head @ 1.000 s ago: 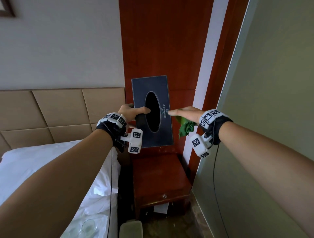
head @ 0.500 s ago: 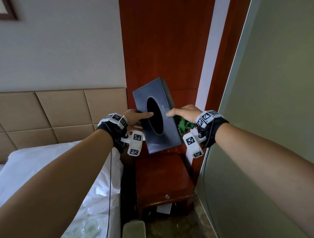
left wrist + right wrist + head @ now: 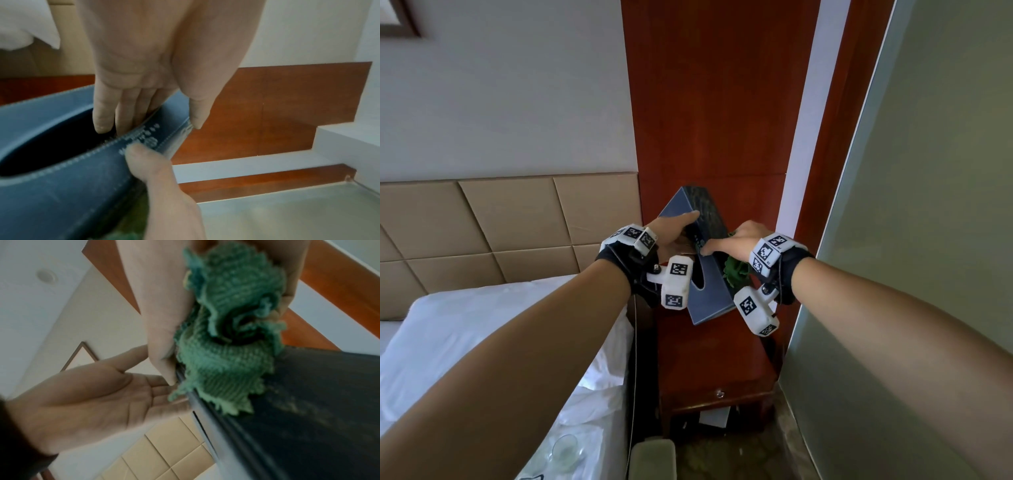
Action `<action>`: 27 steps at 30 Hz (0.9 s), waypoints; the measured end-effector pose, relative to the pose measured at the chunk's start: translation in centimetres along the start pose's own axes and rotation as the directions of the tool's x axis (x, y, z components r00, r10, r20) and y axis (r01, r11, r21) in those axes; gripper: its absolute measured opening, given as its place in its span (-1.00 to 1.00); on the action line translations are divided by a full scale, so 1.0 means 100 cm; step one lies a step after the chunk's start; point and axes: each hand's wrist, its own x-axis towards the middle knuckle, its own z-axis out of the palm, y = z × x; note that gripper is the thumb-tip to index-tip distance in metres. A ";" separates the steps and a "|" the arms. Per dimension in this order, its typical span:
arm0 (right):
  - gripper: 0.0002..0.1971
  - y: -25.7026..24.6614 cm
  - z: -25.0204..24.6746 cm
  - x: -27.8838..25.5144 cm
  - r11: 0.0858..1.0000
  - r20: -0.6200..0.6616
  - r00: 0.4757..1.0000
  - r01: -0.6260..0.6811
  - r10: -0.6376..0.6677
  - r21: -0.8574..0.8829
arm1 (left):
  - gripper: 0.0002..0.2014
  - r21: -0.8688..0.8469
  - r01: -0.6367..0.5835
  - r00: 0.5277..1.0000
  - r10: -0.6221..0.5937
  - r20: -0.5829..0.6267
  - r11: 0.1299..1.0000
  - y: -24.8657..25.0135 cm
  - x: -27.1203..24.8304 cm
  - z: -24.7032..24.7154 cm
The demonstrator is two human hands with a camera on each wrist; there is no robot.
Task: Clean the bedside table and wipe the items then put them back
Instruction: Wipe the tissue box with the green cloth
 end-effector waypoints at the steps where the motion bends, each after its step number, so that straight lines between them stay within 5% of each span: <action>1: -0.36 0.000 0.003 0.001 1.000 -0.007 1.000 -0.004 0.004 -0.016 | -0.07 -0.020 0.013 1.000 -0.012 0.003 1.000 -0.006 0.019 -0.006; 7: -0.34 0.005 0.012 0.007 0.997 0.027 0.999 0.040 -0.039 -0.060 | -0.46 -0.094 -0.045 0.994 0.035 -0.107 0.995 -0.003 -0.003 0.019; 11: -0.33 0.010 0.013 0.012 0.996 0.035 0.997 0.074 -0.072 -0.057 | -0.54 -0.053 -0.050 0.991 0.042 -0.130 0.997 -0.004 -0.002 0.027; 16: -0.16 0.017 0.014 0.021 0.989 0.076 0.992 0.108 -0.101 -0.100 | -0.13 0.009 0.024 0.997 -0.023 -0.069 1.000 -0.014 0.029 0.010; 19: -0.09 0.024 0.010 0.028 0.987 0.110 0.986 0.138 -0.129 -0.085 | -0.09 0.034 0.017 0.999 -0.015 -0.044 0.999 -0.021 0.057 0.000; 22: -0.28 0.034 -0.004 0.038 0.986 0.180 0.972 0.161 -0.152 -0.034 | -0.13 0.045 -0.022 0.998 0.025 -0.066 0.999 -0.020 0.059 0.001; 24: -0.49 0.040 -0.013 0.047 0.985 0.214 0.962 0.175 -0.170 -0.004 | -0.33 0.039 -0.035 0.995 0.039 -0.089 0.999 -0.015 0.046 0.004; 27: -0.66 0.050 -0.026 0.065 0.982 0.154 0.970 0.186 -0.188 0.024 | -0.50 0.067 -0.046 0.994 0.052 -0.095 0.997 -0.002 0.023 0.016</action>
